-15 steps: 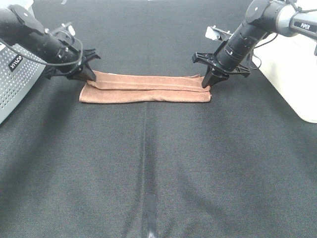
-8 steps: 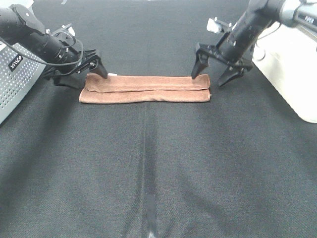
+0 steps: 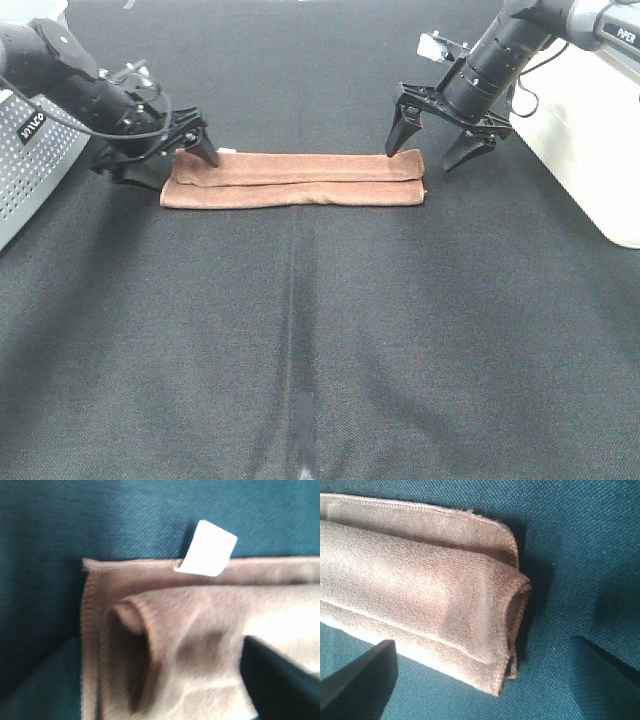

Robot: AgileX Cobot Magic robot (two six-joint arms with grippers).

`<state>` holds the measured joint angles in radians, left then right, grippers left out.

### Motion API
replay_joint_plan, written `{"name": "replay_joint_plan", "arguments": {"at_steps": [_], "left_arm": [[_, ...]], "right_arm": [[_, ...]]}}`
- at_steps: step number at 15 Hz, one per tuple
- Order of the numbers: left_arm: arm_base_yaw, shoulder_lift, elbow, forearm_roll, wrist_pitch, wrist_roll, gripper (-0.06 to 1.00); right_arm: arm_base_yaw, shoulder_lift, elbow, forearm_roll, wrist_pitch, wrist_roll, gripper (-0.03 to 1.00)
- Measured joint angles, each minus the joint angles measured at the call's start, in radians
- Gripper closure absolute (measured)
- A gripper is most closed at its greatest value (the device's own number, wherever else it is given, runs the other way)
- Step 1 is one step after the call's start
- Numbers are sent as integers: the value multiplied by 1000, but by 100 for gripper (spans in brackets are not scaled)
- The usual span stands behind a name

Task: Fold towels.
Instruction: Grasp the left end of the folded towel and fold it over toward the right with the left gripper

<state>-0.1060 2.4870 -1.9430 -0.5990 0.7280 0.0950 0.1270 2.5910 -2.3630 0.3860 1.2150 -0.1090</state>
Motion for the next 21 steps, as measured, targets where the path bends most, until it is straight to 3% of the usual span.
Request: {"name": "replay_joint_plan", "arguments": {"at_steps": [4, 8, 12, 14, 15, 16, 17, 19, 21], "left_arm": [[-10, 14, -1, 1, -3, 0, 87], [-7, -19, 0, 66, 14, 0, 88], [8, -156, 0, 313, 87, -86, 88], [8, -208, 0, 357, 122, -131, 88], [0, -230, 0, 341, 129, -141, 88], [-30, -247, 0, 271, 131, -146, 88], [-30, -247, 0, 271, 131, -146, 88], [-89, -250, 0, 137, 116, -146, 88], [-174, -249, 0, 73, 18, -146, 88]], "right_arm": [[0, 0, 0, -1, 0, 0, 11], [0, -42, 0, 7, 2, 0, 11], [0, -107, 0, 16, 2, 0, 11], [0, -121, -1, 18, 2, 0, 11], [0, -121, -1, 18, 2, 0, 11], [0, -121, -1, 18, 2, 0, 11], [0, -121, -1, 18, 2, 0, 11], [0, -121, -1, 30, 2, 0, 11], [0, -121, -1, 34, 2, 0, 11]]}}
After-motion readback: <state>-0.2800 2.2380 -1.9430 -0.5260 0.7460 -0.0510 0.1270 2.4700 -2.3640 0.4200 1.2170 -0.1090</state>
